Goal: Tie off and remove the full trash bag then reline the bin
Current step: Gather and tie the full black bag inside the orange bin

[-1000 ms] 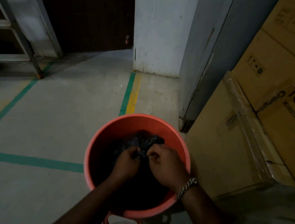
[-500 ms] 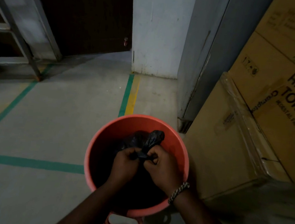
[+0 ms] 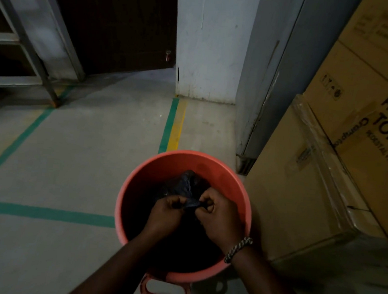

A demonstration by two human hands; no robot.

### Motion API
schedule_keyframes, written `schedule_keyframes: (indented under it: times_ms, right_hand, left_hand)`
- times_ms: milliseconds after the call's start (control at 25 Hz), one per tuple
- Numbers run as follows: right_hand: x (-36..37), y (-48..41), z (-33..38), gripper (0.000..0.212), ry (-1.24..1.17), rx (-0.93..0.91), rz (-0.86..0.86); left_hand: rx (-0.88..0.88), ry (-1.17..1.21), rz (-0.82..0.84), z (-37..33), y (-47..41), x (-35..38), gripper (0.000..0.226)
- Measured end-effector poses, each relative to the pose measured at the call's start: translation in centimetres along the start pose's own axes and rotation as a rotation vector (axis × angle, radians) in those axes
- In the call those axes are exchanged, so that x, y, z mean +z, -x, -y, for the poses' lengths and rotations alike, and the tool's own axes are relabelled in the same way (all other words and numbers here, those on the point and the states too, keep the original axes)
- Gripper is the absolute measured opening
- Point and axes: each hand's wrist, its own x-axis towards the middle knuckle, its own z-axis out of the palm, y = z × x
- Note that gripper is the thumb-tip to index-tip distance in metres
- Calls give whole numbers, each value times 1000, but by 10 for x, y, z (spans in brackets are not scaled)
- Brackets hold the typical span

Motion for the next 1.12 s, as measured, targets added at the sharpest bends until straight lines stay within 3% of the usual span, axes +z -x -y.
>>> schedule_keyframes:
  times_ms: [200,320,440,600,800,880,960,1040,1120]
  right_hand:
    - [-4,-5,-8,21,-141,82,25]
    - [-7,-6,-10,32,-216,22,179]
    - [-9,-1,-5,32,-130,-73,338]
    - [2,9,2,12,100,-192,113]
    - [15,15,2,7,283,-272,19]
    - [16,15,1,16,271,-252,-1]
    - [14,9,-1,11,199,-182,-7]
    - [11,0,-6,2,65,-46,-6]
    - [8,-8,-8,8,-98,56,11]
  left_hand:
    - [-85,38,120,-11,5,0,23]
    - [-113,-86,5,-2,1,2,23]
    - [-122,-124,-130,5,-3,4,20]
    - [-109,-49,-169,2,3,11,24]
    - [-181,61,-131,-3,6,6,20]
    - [-180,92,-94,-6,8,4,16]
    - [-178,162,-26,-9,7,3,16]
    - [-176,200,50,-9,2,-2,27]
    - [-175,204,124,-8,-2,-6,30]
